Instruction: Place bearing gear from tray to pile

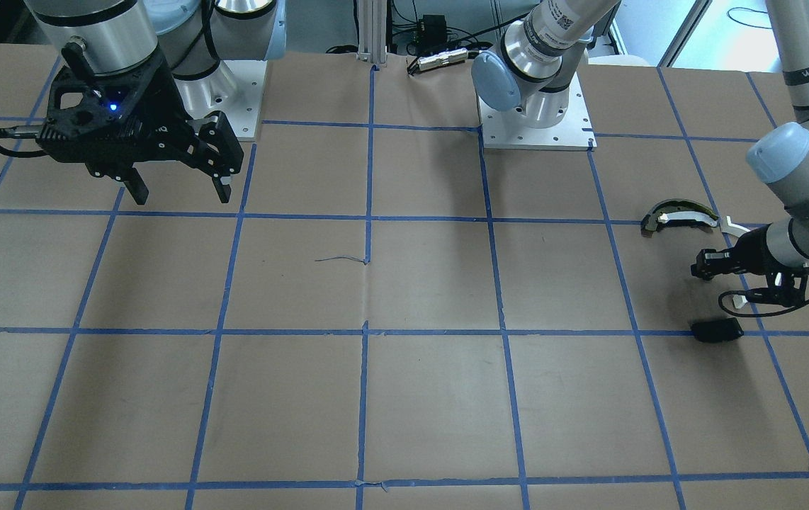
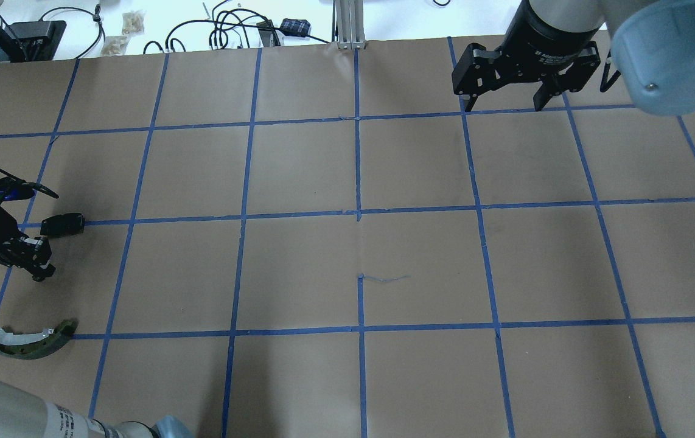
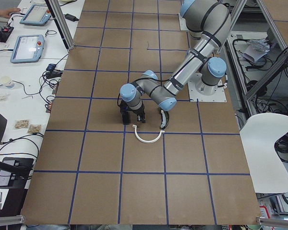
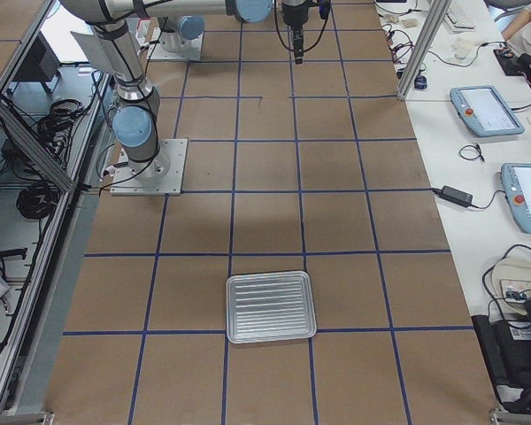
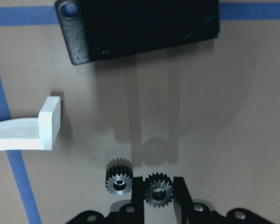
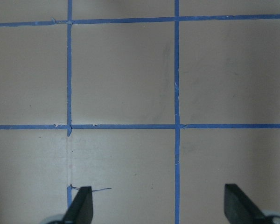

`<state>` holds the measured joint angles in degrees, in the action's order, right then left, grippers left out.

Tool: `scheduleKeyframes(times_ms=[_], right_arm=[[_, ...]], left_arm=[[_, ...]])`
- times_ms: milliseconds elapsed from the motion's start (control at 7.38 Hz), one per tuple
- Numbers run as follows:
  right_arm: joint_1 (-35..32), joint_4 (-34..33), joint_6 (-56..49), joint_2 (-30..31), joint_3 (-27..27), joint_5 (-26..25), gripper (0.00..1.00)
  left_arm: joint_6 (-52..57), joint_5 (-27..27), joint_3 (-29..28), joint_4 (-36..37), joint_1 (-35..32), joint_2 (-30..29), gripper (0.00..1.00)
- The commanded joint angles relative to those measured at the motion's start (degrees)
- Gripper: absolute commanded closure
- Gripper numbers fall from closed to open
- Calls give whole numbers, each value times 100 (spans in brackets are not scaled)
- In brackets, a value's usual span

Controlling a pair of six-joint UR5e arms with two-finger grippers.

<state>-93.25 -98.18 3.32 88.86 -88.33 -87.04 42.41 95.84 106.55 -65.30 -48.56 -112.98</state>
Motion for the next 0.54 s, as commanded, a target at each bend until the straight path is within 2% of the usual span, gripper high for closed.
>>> scheduleKeyframes(times_ms=[0, 271, 407], right_arm=[[0, 0, 2, 0, 0, 99, 0], [0, 0, 2, -9, 0, 99, 0], [0, 0, 10, -9, 0, 108, 0]], left_arm=[[22, 5, -3, 0, 5, -5, 13], [-30, 14, -64, 9, -13, 74, 0], [-118, 40, -143, -44, -108, 153, 0]])
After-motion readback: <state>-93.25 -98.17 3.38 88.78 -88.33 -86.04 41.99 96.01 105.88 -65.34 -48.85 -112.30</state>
